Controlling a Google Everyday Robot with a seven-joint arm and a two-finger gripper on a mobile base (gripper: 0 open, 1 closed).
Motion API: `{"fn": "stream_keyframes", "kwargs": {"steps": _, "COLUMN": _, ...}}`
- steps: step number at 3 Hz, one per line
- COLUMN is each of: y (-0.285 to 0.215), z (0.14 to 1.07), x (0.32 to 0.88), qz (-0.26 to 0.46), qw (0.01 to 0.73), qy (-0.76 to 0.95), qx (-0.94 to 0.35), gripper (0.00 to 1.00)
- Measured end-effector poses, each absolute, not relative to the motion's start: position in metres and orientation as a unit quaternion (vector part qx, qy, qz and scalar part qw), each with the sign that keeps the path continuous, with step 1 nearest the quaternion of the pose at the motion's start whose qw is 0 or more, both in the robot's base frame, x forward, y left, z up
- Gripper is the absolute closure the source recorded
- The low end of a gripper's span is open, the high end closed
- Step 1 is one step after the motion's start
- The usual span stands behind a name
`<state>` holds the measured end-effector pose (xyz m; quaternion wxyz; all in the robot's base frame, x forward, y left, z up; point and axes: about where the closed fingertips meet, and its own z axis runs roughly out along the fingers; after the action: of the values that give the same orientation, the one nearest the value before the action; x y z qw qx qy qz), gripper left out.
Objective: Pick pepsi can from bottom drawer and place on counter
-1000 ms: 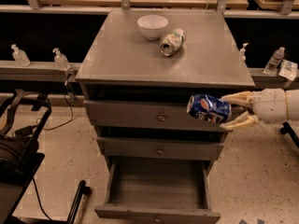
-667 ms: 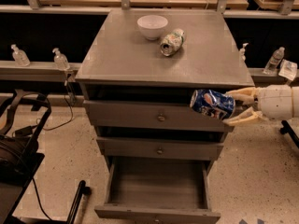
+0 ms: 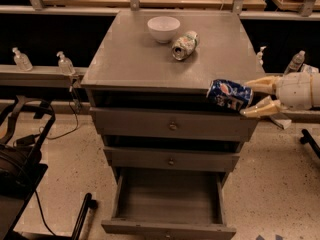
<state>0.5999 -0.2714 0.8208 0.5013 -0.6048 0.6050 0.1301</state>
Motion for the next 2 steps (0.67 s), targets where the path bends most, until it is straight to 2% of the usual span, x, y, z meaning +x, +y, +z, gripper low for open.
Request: {"fn": "stream_keyframes", "kwargs": {"steps": 2, "y": -0.285, "z": 0.84, "x": 0.631, "qz": 0.12, "qw": 0.5, "qy": 0.629, "qx": -0.583, "gripper": 1.0}}
